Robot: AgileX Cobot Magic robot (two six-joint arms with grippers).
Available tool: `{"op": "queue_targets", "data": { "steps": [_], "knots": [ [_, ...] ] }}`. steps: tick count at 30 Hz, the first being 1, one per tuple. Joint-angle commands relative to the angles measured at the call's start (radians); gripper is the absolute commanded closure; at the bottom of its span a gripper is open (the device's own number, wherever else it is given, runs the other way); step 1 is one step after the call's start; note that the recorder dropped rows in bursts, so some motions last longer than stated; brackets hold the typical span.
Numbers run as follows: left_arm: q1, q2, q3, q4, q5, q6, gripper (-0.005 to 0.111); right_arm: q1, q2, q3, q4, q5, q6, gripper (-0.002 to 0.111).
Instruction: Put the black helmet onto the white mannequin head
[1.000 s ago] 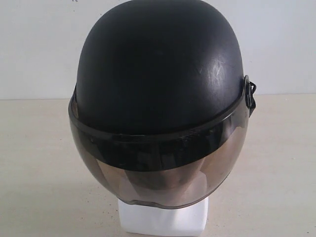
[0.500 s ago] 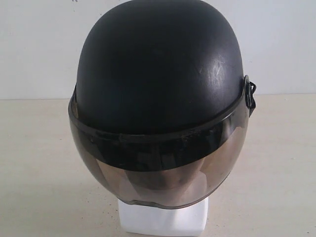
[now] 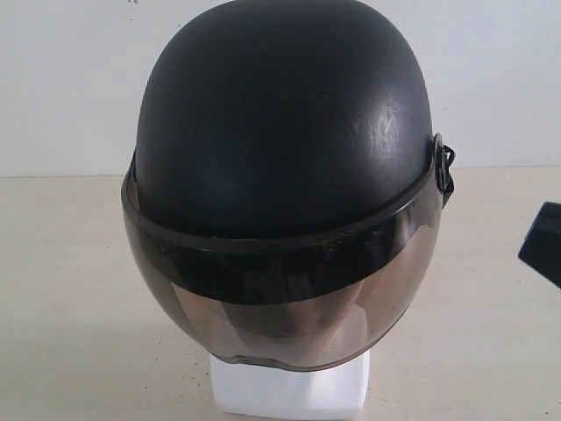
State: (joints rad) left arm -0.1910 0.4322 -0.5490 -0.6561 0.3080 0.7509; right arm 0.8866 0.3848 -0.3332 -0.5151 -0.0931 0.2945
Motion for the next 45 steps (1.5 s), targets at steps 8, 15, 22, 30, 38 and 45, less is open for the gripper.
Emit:
{"op": "queue_targets", "data": {
  "steps": [8, 15, 22, 30, 38, 45],
  "knots": [
    [-0.006, -0.157, 0.137, -0.016, -0.072, -0.017, 0.102, -0.006, -0.003, 0.017, -0.007, -0.009, -0.017, 0.109],
    [-0.006, -0.159, 0.137, -0.016, -0.074, -0.017, 0.102, -0.006, -0.003, 0.017, -0.005, -0.009, -0.015, 0.109],
    [-0.006, -0.159, 0.137, -0.016, -0.074, -0.017, 0.102, -0.006, -0.003, 0.017, -0.005, -0.009, -0.015, 0.109],
    [-0.006, -0.159, 0.137, -0.016, -0.074, -0.017, 0.102, -0.006, -0.026, 0.017, -0.002, -0.006, -0.013, 0.109],
    [-0.006, -0.159, 0.137, -0.016, -0.076, -0.017, 0.102, -0.145, -0.234, 0.020, 0.037, 0.025, 0.012, 0.109],
    [-0.006, -0.159, 0.137, -0.016, -0.076, -0.017, 0.102, -0.478, -0.357, 0.033, 0.095, 0.122, 0.198, 0.109]
  ]
}}
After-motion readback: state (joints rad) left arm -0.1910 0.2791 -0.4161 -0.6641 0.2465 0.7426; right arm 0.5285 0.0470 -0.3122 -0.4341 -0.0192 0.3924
